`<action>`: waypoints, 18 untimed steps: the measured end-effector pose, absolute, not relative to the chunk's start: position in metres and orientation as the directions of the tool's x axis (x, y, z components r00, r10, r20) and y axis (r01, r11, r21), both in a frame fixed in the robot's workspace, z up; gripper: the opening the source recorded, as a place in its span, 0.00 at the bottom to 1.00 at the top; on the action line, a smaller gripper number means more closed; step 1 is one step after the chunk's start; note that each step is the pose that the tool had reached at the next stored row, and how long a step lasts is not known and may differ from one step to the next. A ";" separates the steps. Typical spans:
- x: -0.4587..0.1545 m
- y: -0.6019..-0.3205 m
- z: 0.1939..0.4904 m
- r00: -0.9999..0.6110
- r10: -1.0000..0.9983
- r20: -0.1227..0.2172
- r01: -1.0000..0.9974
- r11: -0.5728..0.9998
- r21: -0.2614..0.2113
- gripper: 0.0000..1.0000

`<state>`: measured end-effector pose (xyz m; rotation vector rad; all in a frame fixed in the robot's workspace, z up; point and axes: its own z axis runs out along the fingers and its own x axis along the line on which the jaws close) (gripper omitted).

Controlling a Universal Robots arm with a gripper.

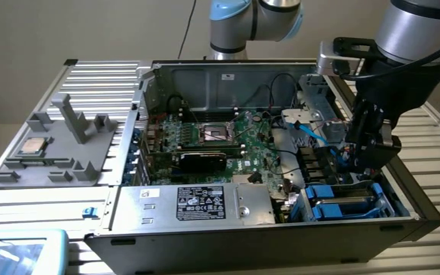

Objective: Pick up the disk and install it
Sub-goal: 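Insert the first disk wire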

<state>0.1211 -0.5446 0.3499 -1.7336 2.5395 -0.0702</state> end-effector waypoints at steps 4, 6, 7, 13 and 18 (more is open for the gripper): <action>0.120 -0.542 0.350 -0.370 -0.929 -0.029 -0.926 0.371 -0.075 0.64; 0.120 -0.541 0.350 -0.373 -0.928 -0.029 -0.924 0.374 -0.075 0.64; 0.120 -0.541 0.349 -0.376 -0.926 -0.029 -0.923 0.377 -0.075 0.64; 0.119 -0.540 0.348 -0.398 -0.917 -0.029 -0.914 0.399 -0.075 0.55; 0.119 -0.539 0.348 -0.409 -0.912 -0.029 -0.909 0.410 -0.075 0.37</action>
